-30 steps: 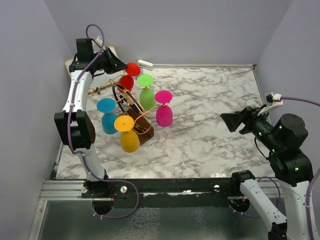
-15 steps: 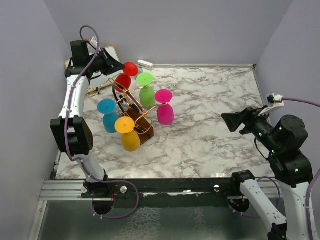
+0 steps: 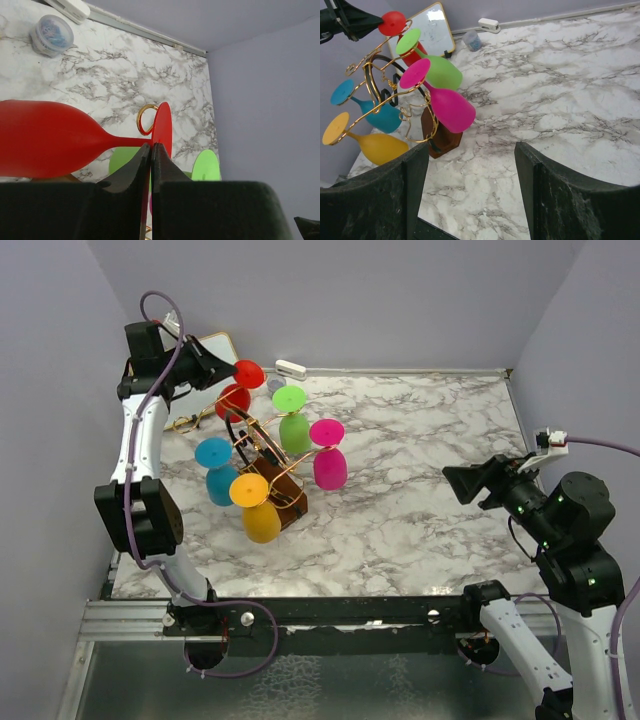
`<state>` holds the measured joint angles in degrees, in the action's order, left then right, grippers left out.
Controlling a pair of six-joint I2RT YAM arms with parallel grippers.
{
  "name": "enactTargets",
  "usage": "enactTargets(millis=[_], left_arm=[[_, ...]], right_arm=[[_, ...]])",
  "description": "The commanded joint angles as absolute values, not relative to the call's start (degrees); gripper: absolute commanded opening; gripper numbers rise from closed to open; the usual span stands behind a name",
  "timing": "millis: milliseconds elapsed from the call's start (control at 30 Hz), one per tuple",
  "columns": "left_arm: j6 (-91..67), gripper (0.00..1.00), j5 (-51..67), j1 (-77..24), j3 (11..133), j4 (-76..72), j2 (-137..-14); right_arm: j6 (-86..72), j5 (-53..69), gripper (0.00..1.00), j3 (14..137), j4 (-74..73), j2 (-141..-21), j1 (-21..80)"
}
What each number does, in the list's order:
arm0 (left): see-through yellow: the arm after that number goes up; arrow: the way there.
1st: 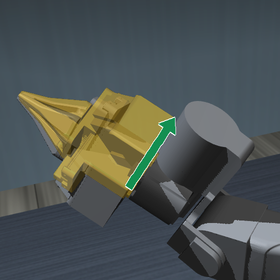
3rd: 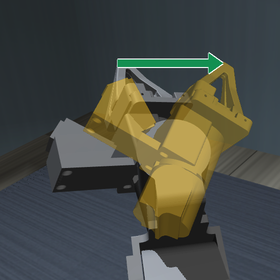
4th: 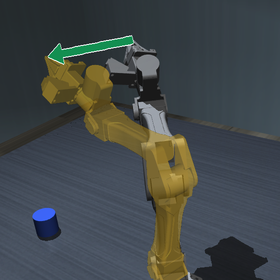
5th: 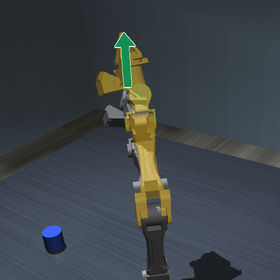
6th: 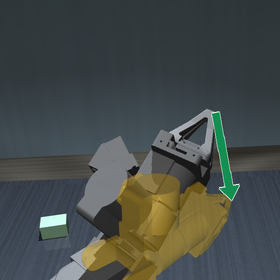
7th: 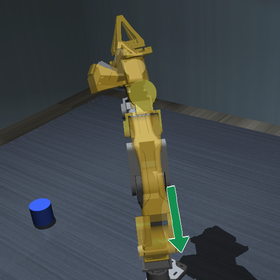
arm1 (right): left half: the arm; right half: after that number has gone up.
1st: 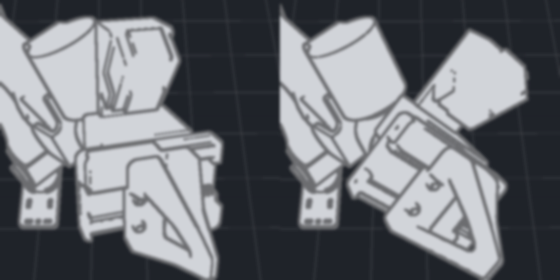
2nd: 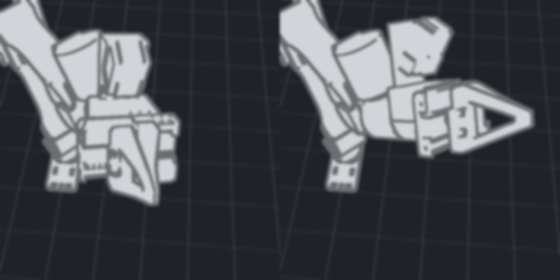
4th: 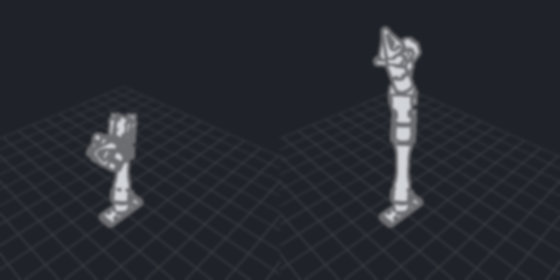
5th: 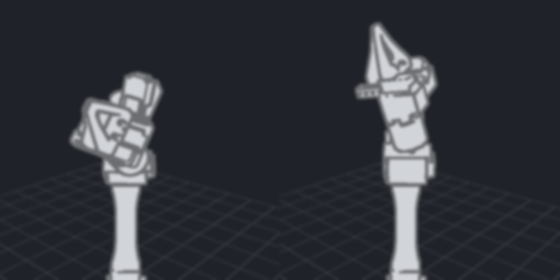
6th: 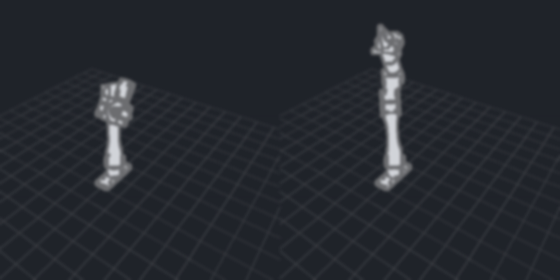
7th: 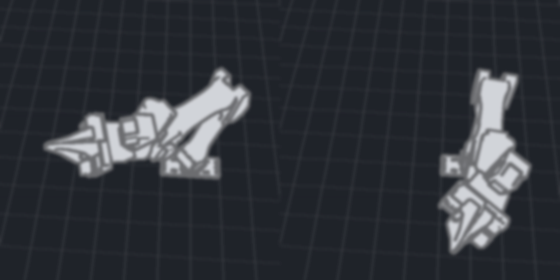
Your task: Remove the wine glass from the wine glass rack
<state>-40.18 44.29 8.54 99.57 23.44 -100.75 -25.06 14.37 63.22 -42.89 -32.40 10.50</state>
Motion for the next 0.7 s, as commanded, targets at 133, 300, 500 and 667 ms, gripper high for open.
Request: enactTargets(millis=[133, 300, 500, 667], left_arm=[[-42.2, 0.0, 42.4, 10.0, 102.0, 18.8, -99.2], [-41.0, 0.0, 39.5, 10.0, 106.9, 19.2, -100.6], [-44.4, 0.0, 43.4, 8.8, 109.1, 9.9, -100.6], [-44.0, 0.0, 46.3, 3.7, 113.4, 6.8, -100.0]], right_arm=[[-25.7, 13.9, 0.7, 62.7, -40.6, -32.1, 10.4], [-25.4, 15.1, 0.69, 62.8, -40.3, -32.5, 10.4], [-22.6, 19.6, 0.69, 64.6, -39.5, -35.5, 10.4], [-20.4, 27.4, 0.69, 69.1, -38.1, -41.1, 10.5]])
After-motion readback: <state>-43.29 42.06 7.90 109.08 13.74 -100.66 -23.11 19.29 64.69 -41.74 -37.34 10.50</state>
